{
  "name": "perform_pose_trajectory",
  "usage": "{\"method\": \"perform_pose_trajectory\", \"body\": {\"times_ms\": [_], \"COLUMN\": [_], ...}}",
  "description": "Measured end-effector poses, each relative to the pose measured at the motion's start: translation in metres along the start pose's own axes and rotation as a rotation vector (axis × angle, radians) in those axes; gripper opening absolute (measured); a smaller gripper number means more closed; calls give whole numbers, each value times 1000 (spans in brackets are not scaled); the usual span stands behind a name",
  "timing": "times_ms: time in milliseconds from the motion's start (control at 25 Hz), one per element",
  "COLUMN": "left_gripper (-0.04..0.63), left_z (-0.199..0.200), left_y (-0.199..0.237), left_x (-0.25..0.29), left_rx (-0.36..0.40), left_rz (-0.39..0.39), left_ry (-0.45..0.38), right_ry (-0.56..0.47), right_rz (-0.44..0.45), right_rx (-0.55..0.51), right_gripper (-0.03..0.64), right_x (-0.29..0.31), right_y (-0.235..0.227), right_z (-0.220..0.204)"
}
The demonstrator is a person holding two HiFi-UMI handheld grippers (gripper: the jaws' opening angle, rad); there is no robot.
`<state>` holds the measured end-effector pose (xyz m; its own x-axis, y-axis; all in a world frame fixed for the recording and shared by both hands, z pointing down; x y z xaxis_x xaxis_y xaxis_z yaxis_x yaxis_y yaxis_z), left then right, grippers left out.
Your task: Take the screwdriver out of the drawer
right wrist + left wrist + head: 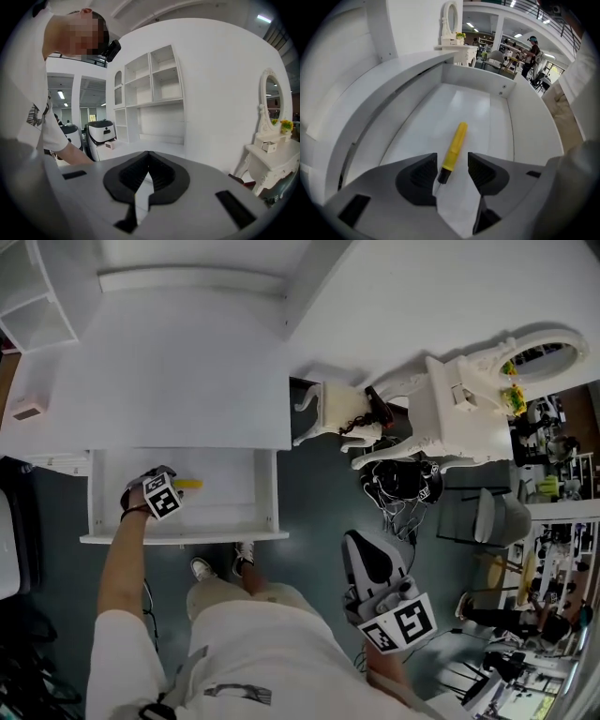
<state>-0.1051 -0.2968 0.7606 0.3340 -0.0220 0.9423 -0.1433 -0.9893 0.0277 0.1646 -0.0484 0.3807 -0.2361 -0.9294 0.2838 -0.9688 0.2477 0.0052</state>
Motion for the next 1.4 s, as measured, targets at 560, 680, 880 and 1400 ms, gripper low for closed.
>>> {"method": "perform_pose_trajectory", "body": {"times_ms": [560,680,880,1400], "left_gripper": [162,129,84,80], "left_z": [6,9,16,19], "left_y": [-5,-14,-22,-27], "left_x": [21,24,27,-15], "left_rx": [36,37,16,-25], "left_rz": [-34,-28,1,181], "left_ry": [70,100,101,-3], "right_ry": [35,41,38,-22], "right_rz": [-116,-121,-118,-82], "right_rx": [69,82,90,105], "right_gripper": [9,9,9,9], "right_x": [-40,-46,-50,-58], "right_y": [6,9,10,8], "right_z": [-29,-36,-41,-44]}}
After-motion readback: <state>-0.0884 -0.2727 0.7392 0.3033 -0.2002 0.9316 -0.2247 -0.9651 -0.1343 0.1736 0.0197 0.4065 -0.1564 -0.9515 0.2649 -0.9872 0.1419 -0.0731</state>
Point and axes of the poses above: the fingertips, and each gripper's own axes: x forward along the fingers, y to its left, z out of its top, the point moved 8 cm from there along -x, backward along the fingers, and after that the axes turned 5 degrees about -x, right-handed, at the moved point
